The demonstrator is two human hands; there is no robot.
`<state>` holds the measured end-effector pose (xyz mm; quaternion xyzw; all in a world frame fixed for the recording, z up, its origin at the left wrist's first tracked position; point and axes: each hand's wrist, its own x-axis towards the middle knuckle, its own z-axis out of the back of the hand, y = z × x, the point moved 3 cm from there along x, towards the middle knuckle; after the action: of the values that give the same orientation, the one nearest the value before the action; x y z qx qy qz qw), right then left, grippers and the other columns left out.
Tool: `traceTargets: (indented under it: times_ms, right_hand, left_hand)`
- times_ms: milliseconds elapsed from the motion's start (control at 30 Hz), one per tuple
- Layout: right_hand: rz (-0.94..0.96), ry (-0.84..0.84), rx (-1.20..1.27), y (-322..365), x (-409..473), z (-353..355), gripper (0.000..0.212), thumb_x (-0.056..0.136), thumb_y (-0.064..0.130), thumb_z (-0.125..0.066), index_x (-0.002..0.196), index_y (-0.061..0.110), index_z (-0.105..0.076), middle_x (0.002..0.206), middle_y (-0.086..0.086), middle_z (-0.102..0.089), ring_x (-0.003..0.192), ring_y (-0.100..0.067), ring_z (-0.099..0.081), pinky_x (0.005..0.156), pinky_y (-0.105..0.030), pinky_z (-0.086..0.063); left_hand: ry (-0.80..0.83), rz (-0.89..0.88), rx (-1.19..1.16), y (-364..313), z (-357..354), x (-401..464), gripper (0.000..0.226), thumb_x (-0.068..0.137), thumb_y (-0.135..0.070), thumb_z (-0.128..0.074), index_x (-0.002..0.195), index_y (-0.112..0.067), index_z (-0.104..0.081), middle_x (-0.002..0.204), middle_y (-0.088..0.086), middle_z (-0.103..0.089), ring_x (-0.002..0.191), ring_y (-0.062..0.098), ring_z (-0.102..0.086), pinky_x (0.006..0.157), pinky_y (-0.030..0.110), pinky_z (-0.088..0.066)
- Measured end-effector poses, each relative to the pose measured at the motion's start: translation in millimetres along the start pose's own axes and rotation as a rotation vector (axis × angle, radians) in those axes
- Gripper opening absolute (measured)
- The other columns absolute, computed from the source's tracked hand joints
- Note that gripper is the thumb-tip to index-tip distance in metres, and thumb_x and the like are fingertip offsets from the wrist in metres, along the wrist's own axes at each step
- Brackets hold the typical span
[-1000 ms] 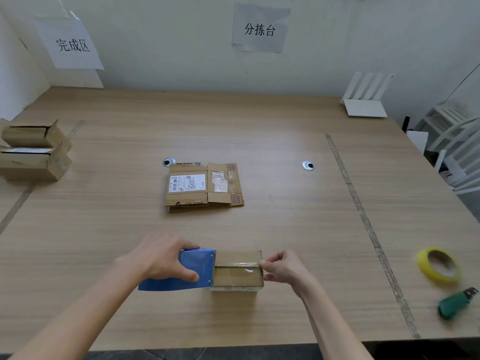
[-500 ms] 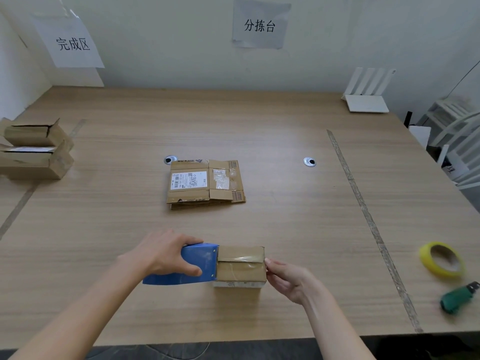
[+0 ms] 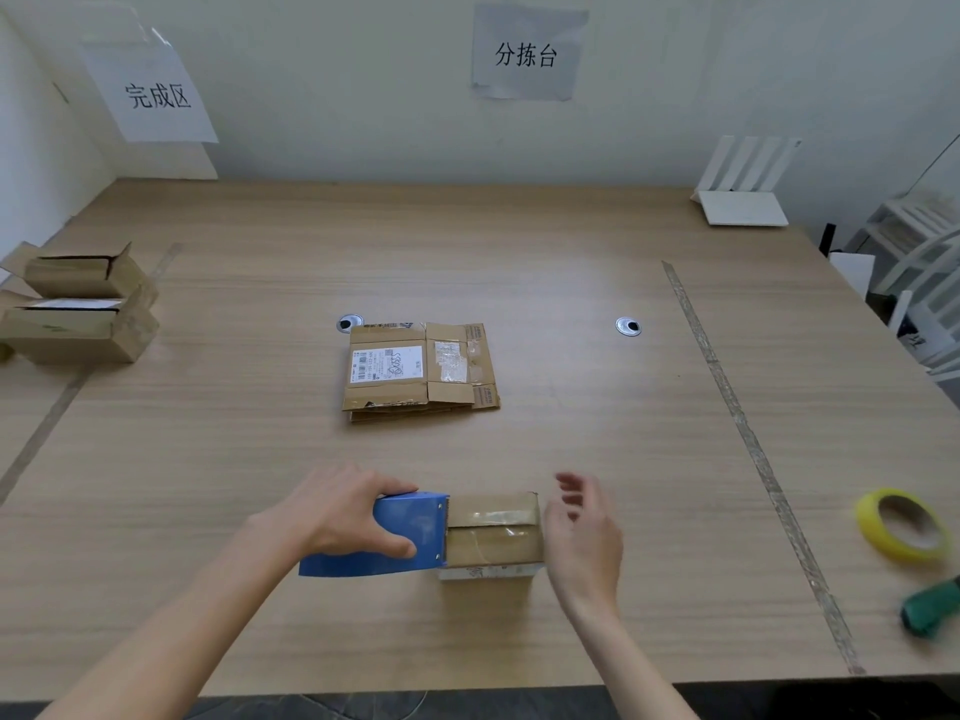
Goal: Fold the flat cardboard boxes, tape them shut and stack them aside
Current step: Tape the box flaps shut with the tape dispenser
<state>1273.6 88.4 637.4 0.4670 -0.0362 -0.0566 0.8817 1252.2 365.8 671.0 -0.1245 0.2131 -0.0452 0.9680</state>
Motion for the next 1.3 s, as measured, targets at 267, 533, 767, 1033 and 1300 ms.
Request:
traceTargets:
  times_ms: [267,533,767,1033,1300]
  right_hand:
    - [0.512,0.473,-0.543,3.5,-9.1,-61.8,0.051,0.111,0.041,-0.022,0.161,0.030,-0.025,0.167,0.012,-0.023,0.157,-0.009,-0.010,0.124,-0.028,0.009]
    - [0.587,0.357,-0.700,9.0,-16.3,-60.7,0.050,0.105,0.036,-0.045,0.153,0.020,-0.046,0.155,0.004,-0.048,0.146,-0.018,-0.042,0.119,-0.036,-0.012]
    - [0.583,0.340,-0.706,15.1,-15.8,-60.9,0.051,0.104,0.035,-0.042,0.152,0.019,-0.048,0.155,0.004,-0.049,0.145,-0.018,-0.043,0.118,-0.035,-0.011]
    - [0.555,0.391,-0.751,9.8,-15.5,-63.2,0.058,0.104,0.039,-0.022,0.156,0.020,-0.041,0.159,0.005,-0.043,0.150,-0.017,-0.036,0.119,-0.037,-0.012]
    - [0.571,0.414,-0.728,10.5,-13.8,-64.1,0.054,0.108,0.038,-0.029,0.158,0.021,-0.035,0.162,0.004,-0.038,0.152,-0.017,-0.031,0.121,-0.035,-0.007]
  left_hand:
    - [0.017,0.024,-0.066,6.8,-4.1,-0.3,0.071,0.061,-0.082,-0.060,0.128,-0.058,-0.051,0.092,-0.028,-0.065,0.080,-0.006,-0.059,0.075,0.026,-0.054]
    - [0.040,0.065,-0.042,25.5,12.7,-13.2,0.067,0.062,-0.083,-0.055,0.126,-0.065,-0.048,0.091,-0.027,-0.065,0.079,-0.005,-0.057,0.069,0.025,-0.049]
    - [0.033,0.095,-0.050,31.8,6.7,-11.9,0.061,0.064,-0.080,-0.056,0.122,-0.062,-0.052,0.096,-0.023,-0.066,0.084,0.000,-0.059,0.074,0.029,-0.051]
    - [0.047,0.095,0.006,36.0,7.0,-4.4,0.063,0.062,-0.082,-0.054,0.121,-0.060,-0.053,0.094,-0.023,-0.065,0.083,0.000,-0.058,0.067,0.027,-0.045]
    - [0.112,0.066,0.047,41.9,9.9,-9.2,0.073,0.057,-0.086,-0.055,0.126,-0.067,-0.046,0.094,-0.026,-0.065,0.080,-0.005,-0.056,0.066,0.023,-0.042]
